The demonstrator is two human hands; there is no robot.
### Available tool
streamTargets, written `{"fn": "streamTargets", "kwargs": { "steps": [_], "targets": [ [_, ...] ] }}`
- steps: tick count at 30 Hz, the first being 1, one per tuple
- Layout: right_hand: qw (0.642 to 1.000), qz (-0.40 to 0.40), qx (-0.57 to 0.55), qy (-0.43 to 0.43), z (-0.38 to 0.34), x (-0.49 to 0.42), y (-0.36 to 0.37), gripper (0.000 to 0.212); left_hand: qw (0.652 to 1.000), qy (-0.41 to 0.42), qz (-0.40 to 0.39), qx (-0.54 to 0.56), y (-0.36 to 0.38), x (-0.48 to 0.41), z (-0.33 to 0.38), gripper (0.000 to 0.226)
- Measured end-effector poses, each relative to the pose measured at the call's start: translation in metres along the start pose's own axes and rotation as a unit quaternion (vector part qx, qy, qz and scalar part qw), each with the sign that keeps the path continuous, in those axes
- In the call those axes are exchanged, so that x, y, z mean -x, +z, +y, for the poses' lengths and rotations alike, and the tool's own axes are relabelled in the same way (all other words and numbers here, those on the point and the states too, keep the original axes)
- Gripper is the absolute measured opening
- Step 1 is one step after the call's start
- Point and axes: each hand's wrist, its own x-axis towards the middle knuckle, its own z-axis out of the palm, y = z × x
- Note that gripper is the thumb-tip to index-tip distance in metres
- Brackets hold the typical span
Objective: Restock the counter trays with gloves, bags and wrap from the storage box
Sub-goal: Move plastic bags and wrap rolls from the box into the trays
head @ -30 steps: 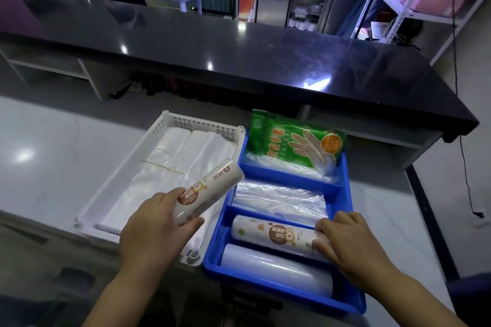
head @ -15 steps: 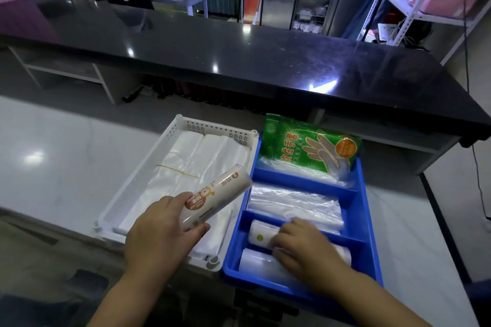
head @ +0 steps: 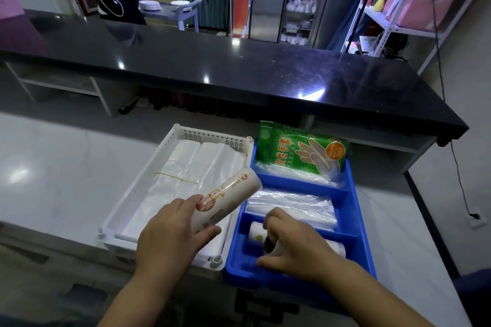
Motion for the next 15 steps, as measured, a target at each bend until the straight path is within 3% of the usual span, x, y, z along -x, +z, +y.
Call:
{"fn": "streamTargets", "kwargs": {
  "steps": [3, 5, 7, 9, 11, 15],
  "targets": [
    [0.979, 0.159, -0.108, 0.064, 0.006, 0.027, -0.019, 0.045, 1.0, 0.018, -0.008, 0.022, 0.004, -0.002, 0.012, 0.061],
    [0.938, 0.299, -0.142, 0.098, 0.015, 0.046, -0.028, 0.052, 0.999, 0.038, -0.015, 0.033, 0.008, -0.003, 0.023, 0.058],
    [0.888, 0.391, -0.2, 0.134, 0.023, 0.064, -0.034, 0.059, 0.997, 0.064, -0.026, 0.039, 0.013, -0.004, 0.035, 0.053],
    [0.864, 0.413, -0.24, 0.157, 0.031, 0.08, -0.033, 0.068, 0.994, 0.099, -0.041, 0.025, 0.018, -0.004, 0.049, 0.049],
    [0.871, 0.377, -0.245, 0.195, 0.037, 0.091, -0.027, 0.076, 0.99, 0.133, -0.046, 0.009, 0.023, -0.004, 0.063, 0.045],
    [0.875, 0.345, -0.256, 0.223, 0.041, 0.103, -0.023, 0.06, 0.979, 0.189, -0.077, -0.024, 0.039, -0.003, 0.084, 0.045]
  ]
}}
